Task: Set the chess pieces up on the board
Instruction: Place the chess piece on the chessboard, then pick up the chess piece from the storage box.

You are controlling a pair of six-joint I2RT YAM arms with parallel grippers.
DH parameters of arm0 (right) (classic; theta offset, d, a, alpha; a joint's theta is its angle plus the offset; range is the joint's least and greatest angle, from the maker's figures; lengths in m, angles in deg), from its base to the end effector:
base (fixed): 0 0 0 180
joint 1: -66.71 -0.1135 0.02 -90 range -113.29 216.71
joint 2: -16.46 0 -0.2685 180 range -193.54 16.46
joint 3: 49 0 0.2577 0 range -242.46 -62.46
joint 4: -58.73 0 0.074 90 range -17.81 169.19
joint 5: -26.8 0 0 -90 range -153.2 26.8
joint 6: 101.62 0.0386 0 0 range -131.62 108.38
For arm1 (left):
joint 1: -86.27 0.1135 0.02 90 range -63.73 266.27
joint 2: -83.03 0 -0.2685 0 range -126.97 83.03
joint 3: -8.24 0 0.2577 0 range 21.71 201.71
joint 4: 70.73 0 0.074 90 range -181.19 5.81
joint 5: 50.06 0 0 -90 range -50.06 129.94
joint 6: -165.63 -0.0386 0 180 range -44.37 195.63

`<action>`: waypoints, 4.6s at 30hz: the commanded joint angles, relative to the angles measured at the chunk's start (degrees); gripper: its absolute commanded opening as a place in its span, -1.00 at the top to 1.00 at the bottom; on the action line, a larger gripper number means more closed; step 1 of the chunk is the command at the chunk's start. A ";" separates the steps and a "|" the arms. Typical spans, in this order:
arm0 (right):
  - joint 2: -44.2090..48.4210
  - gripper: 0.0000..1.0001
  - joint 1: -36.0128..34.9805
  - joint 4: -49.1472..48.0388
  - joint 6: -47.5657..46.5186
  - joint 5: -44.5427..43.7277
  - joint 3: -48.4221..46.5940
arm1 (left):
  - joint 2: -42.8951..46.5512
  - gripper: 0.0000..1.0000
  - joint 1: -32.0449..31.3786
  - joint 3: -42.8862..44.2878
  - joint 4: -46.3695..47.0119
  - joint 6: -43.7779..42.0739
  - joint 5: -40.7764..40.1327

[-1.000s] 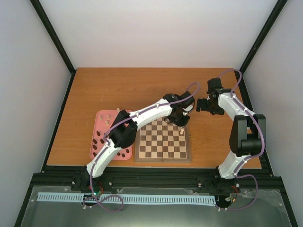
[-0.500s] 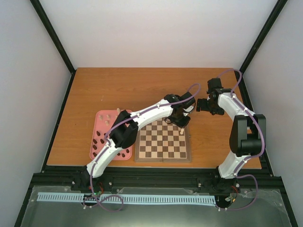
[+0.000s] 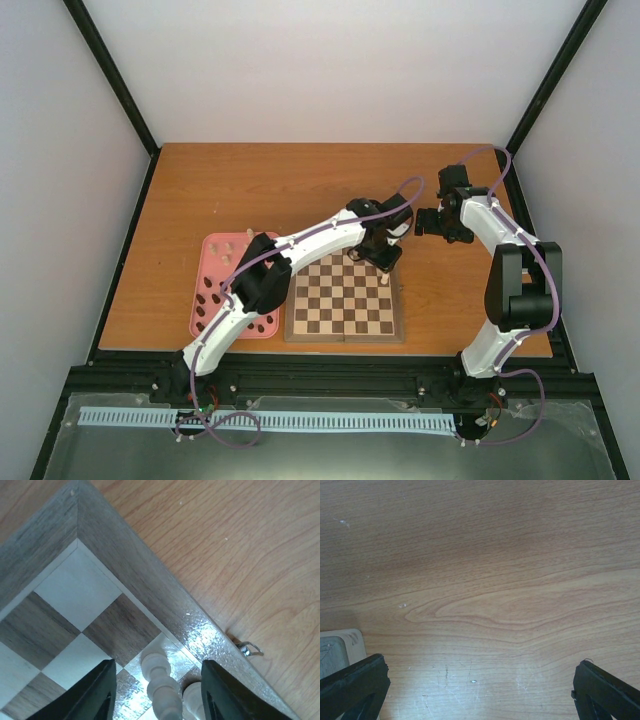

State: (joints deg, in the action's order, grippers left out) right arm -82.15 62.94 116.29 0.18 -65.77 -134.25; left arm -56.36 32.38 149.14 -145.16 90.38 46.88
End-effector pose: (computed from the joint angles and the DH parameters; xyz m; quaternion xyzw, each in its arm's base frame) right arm 0.3471 0.0211 0.2131 0.0727 0.9832 0.0005 0.1672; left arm 0.2994 -0.4184 0.1877 0.3391 0.9271 -0.1330 0.0887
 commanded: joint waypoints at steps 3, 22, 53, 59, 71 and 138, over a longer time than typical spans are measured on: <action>1.94 -1.00 0.47 0.02 -0.02 0.06 -1.28 | 3.92 -0.18 -0.77 4.04 -1.44 -1.80 0.00; 2.74 -1.00 0.46 0.03 -0.04 0.52 -1.49 | 26.74 -0.26 18.92 -8.25 -2.38 5.24 -22.44; 1.92 -1.00 0.43 -0.68 0.00 1.83 -0.03 | 34.50 0.14 49.80 -44.69 7.52 12.84 -12.92; 1.43 -1.00 0.42 -0.51 -0.01 1.95 -0.79 | 33.49 0.18 48.29 -46.30 7.78 12.06 -12.80; 1.49 -1.00 0.43 -0.33 -0.19 1.50 -0.68 | 28.65 0.27 46.28 -46.79 9.21 11.62 -12.75; -0.41 -1.00 1.06 -1.14 1.90 -1.62 -1.50 | 9.09 0.96 10.32 2.84 -1.37 13.13 -4.77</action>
State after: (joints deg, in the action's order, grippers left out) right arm -82.37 63.49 115.79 1.57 -66.12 -134.95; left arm -43.93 45.73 146.67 -146.60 101.94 39.47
